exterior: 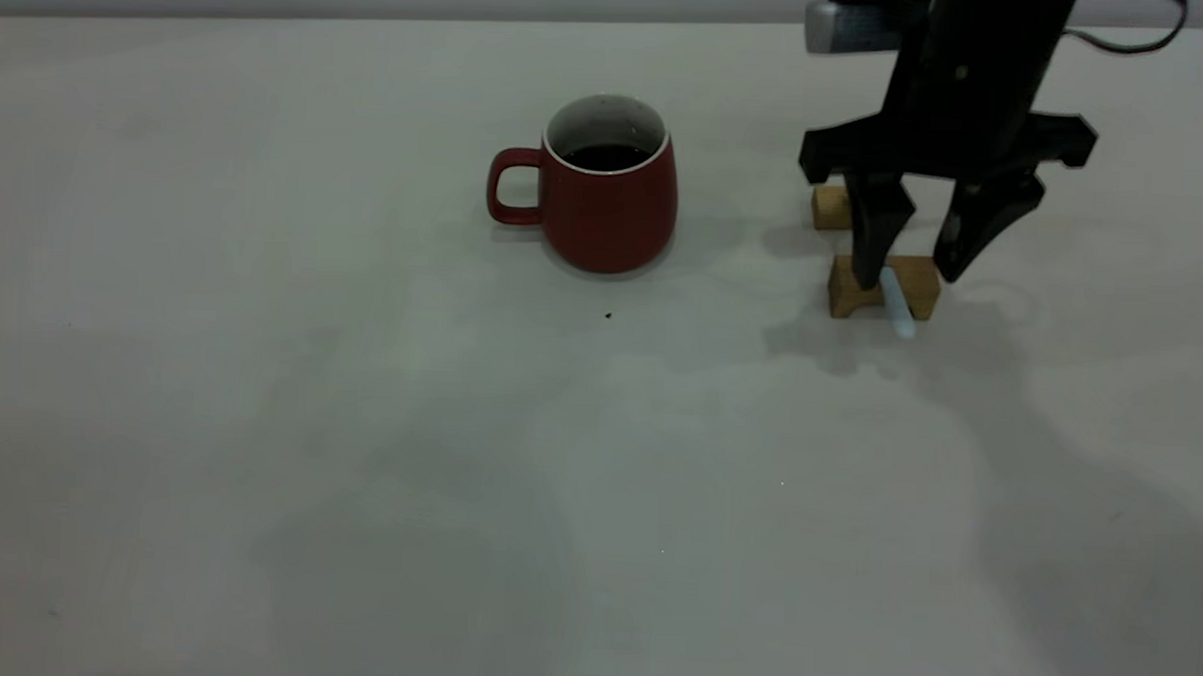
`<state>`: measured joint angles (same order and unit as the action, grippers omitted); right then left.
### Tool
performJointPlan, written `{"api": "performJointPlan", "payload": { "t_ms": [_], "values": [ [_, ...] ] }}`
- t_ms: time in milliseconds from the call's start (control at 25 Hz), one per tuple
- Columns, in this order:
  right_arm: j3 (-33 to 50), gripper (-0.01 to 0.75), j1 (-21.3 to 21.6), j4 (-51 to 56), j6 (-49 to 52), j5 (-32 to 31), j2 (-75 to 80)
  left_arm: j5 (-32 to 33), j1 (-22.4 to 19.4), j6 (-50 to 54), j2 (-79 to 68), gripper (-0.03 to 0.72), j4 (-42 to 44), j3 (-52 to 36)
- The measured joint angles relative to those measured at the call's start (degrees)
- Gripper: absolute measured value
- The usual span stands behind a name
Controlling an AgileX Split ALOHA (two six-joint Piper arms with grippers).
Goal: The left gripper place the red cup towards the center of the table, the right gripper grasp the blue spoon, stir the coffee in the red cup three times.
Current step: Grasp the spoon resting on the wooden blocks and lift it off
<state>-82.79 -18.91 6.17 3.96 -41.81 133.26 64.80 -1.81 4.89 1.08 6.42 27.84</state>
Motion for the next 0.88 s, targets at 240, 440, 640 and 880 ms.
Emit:
{"api": "performJointPlan", "payload": {
  "t_ms": [240,440,640,880],
  "values": [
    [-1.23,0.525,0.0,0.0,1.84,-0.2,3.45,0.0,0.0,-0.08,0.0,0.558,0.0,0.0],
    [-1.31,0.525,0.0,0.0,2.21,1.07,5.09,0.0,0.0,-0.03,0.0,0.558,0.0,0.0],
    [-1.31,0.469,0.0,-0.1,2.37,2.39,5.84,0.0,0.0,-0.03,0.0,0.558,0.0,0.0],
    [-1.31,0.182,0.0,-0.47,2.37,2.46,5.84,0.0,0.0,-0.03,0.0,0.558,0.0,0.0]
  ]
}}
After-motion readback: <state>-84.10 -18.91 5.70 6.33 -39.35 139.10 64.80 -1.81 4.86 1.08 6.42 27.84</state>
